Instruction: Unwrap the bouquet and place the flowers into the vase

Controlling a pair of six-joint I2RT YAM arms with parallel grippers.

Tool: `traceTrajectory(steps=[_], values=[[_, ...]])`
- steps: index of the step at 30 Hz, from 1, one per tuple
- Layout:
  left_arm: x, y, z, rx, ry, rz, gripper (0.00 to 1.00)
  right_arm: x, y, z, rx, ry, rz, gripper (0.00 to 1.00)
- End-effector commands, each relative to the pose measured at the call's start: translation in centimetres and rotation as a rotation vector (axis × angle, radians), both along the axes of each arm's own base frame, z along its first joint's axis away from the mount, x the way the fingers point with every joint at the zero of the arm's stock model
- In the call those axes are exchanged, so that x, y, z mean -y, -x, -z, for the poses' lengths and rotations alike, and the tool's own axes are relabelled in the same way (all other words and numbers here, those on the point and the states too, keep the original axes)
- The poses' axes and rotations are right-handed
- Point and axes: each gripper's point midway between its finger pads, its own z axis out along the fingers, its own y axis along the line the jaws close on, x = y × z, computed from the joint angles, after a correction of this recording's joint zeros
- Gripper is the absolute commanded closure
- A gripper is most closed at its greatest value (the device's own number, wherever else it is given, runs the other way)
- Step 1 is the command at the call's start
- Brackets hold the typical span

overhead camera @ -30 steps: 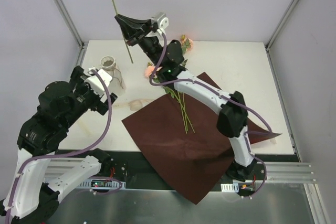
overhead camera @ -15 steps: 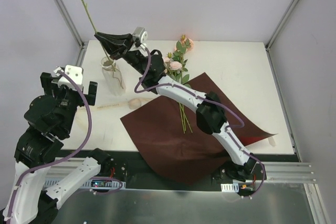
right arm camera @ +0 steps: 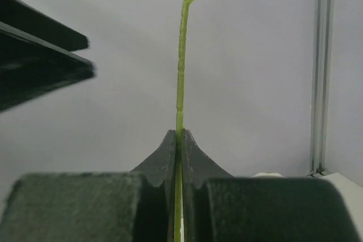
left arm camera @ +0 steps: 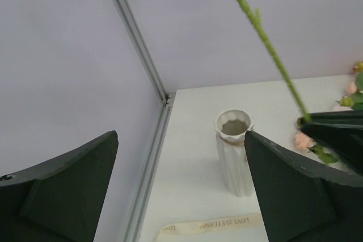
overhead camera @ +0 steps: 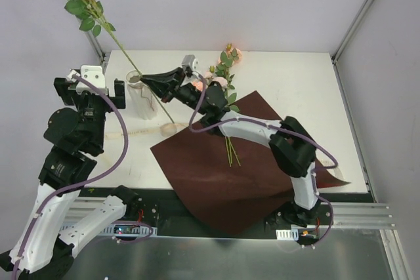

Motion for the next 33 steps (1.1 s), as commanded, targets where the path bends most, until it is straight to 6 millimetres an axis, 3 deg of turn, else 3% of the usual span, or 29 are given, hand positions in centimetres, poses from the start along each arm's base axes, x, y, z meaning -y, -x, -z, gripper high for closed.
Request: traceTrajectory(steps=[1,2,3,4,5,6,9,10,19,24,33], values=[[-1.8,-1.2,-1.4,0.081,-0.035,-0.133,0.08,8.0,6.4,-10.5,0.143,-0.207,-0.058,0.99],[-1.7,-1.1,-1.2,0.082,-0.038,-0.119,0.09,9.6,7.2,-11.7,0.157,-0.227,-0.051,0.99],[-1.2,-1.1,-0.8,0.072,-0.050,-0.085,0.10,10.1,7.4,-11.6,0.153,-0.224,-0.047,1.00],[-0.7,-0.7,0.6,0.017,-0.073,-0.039,0.09,11.6,7.8,-12.6,0.155,-0.248,-0.036,1.00],[1.7,-0.6,1.5,-0.011,-0.101,0.109,0.10,11.8,7.8,-12.0,0.137,-0.235,-0.038,1.00],[2.8,-0.1,3.2,-0.065,-0.141,0.193,0.14,12.1,8.0,-12.2,0.133,-0.240,-0.045,0.99],[4.2,0.1,7.0,-0.164,-0.174,0.279,0.16,12.9,8.9,-13.0,0.128,-0.243,-0.078,1.00],[4.2,-0.1,7.2,-0.171,-0.173,0.273,0.16,13.3,9.4,-13.4,0.138,-0.244,-0.089,0.99],[5.5,-2.4,6.9,-0.317,-0.109,0.258,0.14,14.7,11.7,-12.9,0.121,-0.130,-0.108,1.00],[6.9,-2.9,5.3,-0.313,-0.049,0.301,0.13,14.3,12.1,-11.0,0.066,-0.041,-0.108,0.99],[6.7,-3.7,3.8,-0.289,-0.042,0.268,0.11,12.6,12.8,-8.9,-0.001,0.018,-0.164,1.00]])
